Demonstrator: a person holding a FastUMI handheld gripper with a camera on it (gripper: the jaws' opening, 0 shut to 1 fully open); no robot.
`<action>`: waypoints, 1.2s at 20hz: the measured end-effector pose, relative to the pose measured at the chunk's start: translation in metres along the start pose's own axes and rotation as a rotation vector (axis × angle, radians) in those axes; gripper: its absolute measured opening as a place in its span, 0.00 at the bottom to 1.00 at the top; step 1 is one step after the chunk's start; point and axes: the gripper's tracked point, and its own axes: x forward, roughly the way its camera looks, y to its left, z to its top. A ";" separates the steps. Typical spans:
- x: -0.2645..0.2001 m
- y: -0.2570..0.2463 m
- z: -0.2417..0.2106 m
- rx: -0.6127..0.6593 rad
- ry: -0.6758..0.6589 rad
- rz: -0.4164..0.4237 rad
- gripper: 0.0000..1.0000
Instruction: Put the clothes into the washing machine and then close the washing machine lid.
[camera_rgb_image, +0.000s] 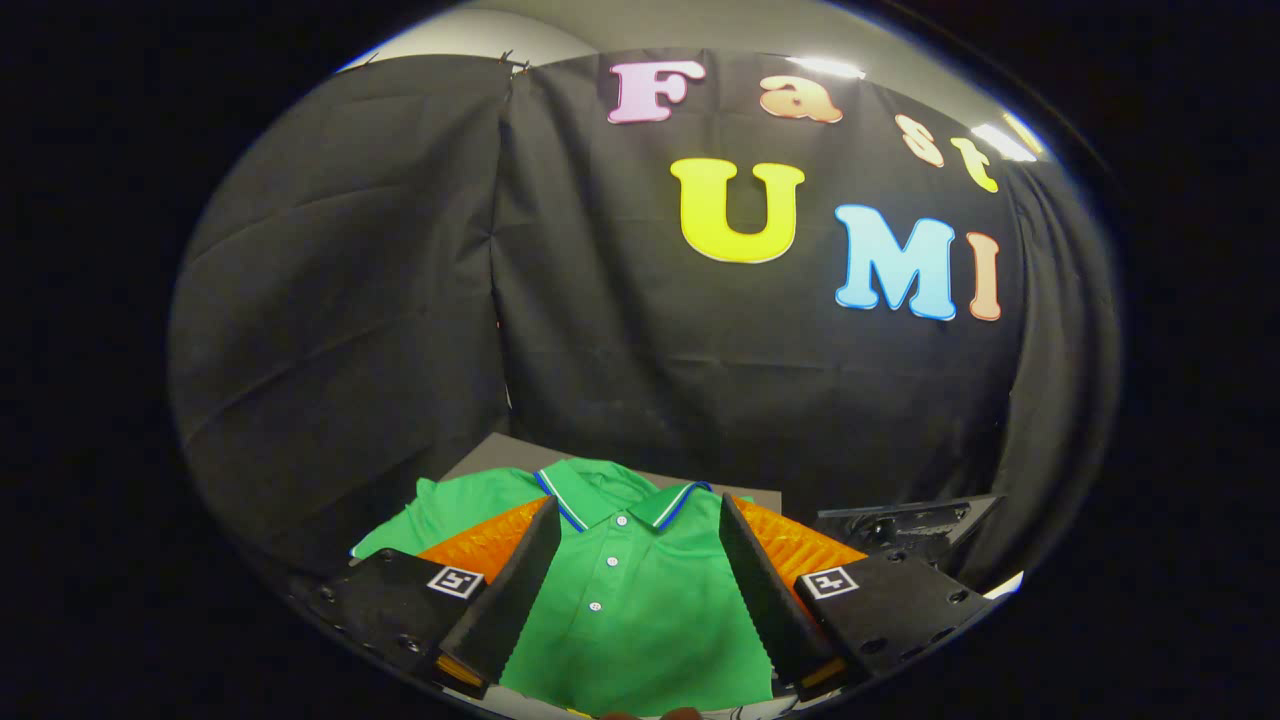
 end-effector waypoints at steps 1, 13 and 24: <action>0.007 -0.001 -0.006 0.003 0.024 0.000 0.99; 0.054 0.018 -0.074 -0.020 0.258 0.018 0.99; 0.061 0.032 -0.092 -0.012 0.334 0.016 0.97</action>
